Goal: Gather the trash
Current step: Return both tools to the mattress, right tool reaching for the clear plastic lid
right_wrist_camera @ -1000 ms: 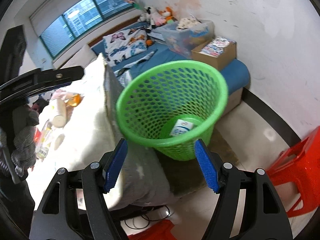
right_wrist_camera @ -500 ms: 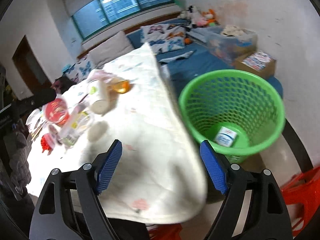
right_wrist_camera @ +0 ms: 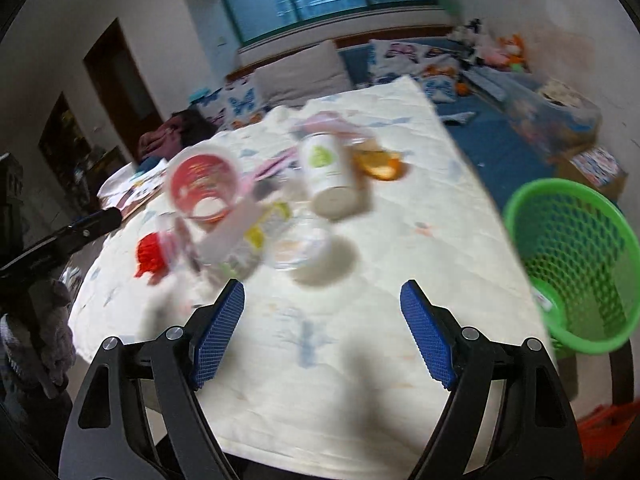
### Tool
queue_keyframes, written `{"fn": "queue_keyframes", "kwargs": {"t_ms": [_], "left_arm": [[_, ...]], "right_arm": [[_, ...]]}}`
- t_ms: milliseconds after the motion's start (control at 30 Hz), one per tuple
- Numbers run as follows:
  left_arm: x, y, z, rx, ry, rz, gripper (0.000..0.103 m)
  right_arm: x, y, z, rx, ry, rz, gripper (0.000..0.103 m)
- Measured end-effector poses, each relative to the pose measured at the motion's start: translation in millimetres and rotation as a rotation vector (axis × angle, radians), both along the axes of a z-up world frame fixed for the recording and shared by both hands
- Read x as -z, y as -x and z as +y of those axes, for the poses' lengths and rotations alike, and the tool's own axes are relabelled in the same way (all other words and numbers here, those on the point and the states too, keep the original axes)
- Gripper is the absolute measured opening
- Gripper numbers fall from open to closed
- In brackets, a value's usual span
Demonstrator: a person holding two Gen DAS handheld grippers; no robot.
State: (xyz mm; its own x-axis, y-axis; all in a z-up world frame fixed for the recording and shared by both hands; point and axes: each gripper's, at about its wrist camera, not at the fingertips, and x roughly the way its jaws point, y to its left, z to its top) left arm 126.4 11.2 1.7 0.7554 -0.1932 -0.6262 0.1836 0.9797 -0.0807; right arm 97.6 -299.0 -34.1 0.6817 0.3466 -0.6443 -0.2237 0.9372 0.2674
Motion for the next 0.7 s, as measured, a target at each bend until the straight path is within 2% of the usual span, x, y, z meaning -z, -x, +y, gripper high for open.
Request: {"fn": "queue_keyframes", "kwargs": {"t_ms": [200, 333, 600, 700], "left_arm": [[17, 5, 47, -0.091, 0.015, 0.038, 0.081], [26, 9, 67, -0.126, 0.021, 0.052, 0.081], [38, 15, 88, -0.145, 0.036, 0.074, 0.081], [42, 15, 92, -0.141, 0.019, 0.078, 0.081]], "right_arm": [[-2, -12, 51, -0.102, 0.022, -0.005, 0.08], [-3, -22, 83, -0.169, 0.033, -0.01, 0.076], [1, -37, 126, -0.252, 0.041, 0.004, 0.064], [5, -44, 138, -0.271, 0.054, 0.006, 0.06]]}}
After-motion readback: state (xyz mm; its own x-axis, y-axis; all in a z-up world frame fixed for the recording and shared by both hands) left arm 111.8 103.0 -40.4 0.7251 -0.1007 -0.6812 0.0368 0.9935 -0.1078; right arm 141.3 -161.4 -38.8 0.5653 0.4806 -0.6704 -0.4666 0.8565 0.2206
